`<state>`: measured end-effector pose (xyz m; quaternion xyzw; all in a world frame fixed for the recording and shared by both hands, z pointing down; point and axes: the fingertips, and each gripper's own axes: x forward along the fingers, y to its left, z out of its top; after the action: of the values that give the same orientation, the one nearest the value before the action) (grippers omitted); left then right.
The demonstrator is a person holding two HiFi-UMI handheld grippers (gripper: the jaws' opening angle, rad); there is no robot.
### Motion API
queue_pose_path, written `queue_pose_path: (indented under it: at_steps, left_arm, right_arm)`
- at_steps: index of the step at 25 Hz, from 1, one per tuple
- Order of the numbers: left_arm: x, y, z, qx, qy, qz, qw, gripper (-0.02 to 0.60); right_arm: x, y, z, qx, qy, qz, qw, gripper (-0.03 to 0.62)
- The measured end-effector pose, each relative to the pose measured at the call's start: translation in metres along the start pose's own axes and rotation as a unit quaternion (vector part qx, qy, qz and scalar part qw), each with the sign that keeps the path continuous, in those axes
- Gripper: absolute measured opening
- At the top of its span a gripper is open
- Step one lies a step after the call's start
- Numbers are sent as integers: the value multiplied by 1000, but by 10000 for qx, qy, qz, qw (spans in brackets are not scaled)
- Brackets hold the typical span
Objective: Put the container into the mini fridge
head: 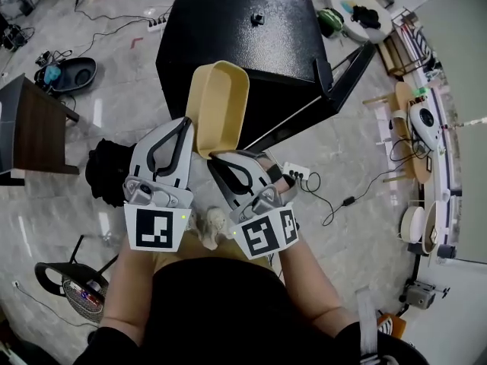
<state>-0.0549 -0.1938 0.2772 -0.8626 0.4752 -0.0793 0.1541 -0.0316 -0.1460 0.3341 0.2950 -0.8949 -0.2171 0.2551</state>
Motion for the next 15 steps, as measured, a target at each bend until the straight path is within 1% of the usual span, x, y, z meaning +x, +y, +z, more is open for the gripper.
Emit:
queue_pose_path:
  at_steps: [4, 9, 15]
  left_arm:
    - [-1, 5, -5, 115, 14, -39, 9999, 23]
    - [-6, 16, -14, -36, 48, -117, 9999, 23]
    - [-17, 23, -22, -154, 18, -231, 9996, 23]
  right_arm:
    - [10, 6, 0, -172, 234, 153, 9995, 40]
    - [20, 22, -6, -381, 535, 422, 9970, 40]
    - [33, 48, -13, -388, 932, 726, 9922, 40]
